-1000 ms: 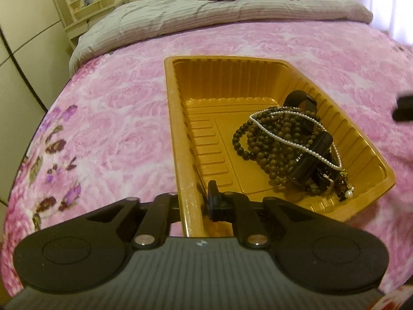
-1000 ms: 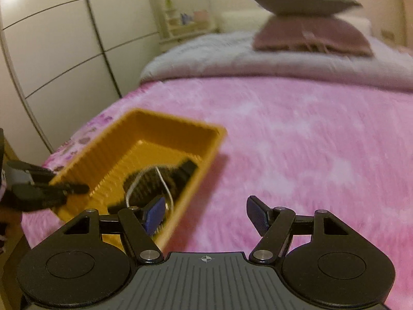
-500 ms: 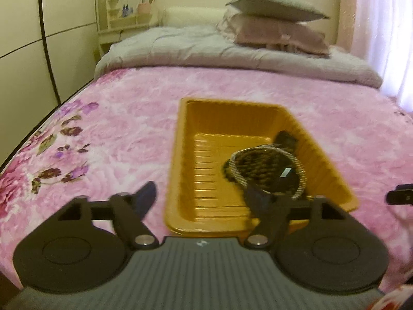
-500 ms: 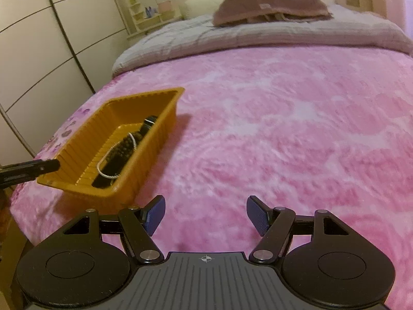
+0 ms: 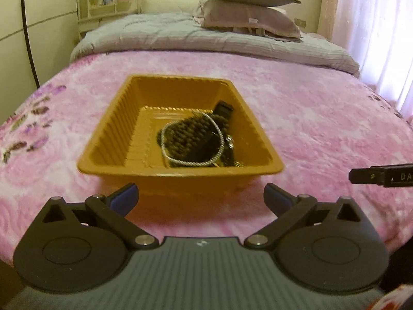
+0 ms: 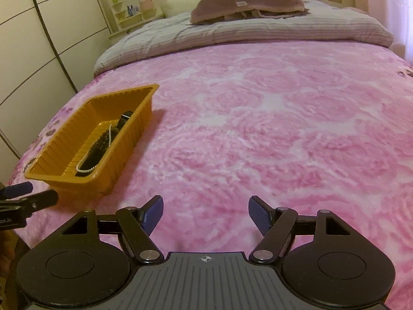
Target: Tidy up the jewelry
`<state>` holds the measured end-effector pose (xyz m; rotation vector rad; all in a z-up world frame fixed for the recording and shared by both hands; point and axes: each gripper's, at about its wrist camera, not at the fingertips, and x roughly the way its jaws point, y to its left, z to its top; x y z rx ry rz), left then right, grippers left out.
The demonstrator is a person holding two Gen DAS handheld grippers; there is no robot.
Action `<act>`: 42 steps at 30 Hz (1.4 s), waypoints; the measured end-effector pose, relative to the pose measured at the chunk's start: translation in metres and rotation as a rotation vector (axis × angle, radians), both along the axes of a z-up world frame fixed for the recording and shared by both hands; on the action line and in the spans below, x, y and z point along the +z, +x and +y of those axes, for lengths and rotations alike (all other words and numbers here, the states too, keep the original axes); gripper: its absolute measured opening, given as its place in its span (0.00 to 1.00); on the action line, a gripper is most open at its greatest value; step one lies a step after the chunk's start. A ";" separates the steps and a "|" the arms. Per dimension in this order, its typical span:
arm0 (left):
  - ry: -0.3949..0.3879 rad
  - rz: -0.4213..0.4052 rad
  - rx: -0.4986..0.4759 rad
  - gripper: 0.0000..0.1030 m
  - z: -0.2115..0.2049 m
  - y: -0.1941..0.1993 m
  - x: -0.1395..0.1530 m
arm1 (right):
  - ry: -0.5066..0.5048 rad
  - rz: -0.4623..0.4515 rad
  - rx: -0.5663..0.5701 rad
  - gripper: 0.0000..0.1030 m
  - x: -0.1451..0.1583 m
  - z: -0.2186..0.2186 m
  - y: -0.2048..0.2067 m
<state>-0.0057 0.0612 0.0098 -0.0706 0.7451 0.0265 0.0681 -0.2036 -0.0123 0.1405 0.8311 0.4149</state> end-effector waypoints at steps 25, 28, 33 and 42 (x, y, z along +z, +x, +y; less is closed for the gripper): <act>0.023 0.148 0.004 1.00 -0.062 0.004 -0.016 | -0.101 0.038 0.017 0.71 -0.006 -0.001 -0.023; 0.028 0.147 0.006 1.00 -0.064 0.004 -0.017 | -0.098 0.037 0.015 0.71 -0.006 -0.001 -0.023; 0.031 0.140 0.007 1.00 -0.064 0.003 -0.015 | -0.097 0.034 0.017 0.71 -0.004 -0.001 -0.023; 0.028 0.131 0.003 1.00 -0.064 0.004 -0.014 | -0.099 0.029 0.017 0.71 0.000 0.001 -0.023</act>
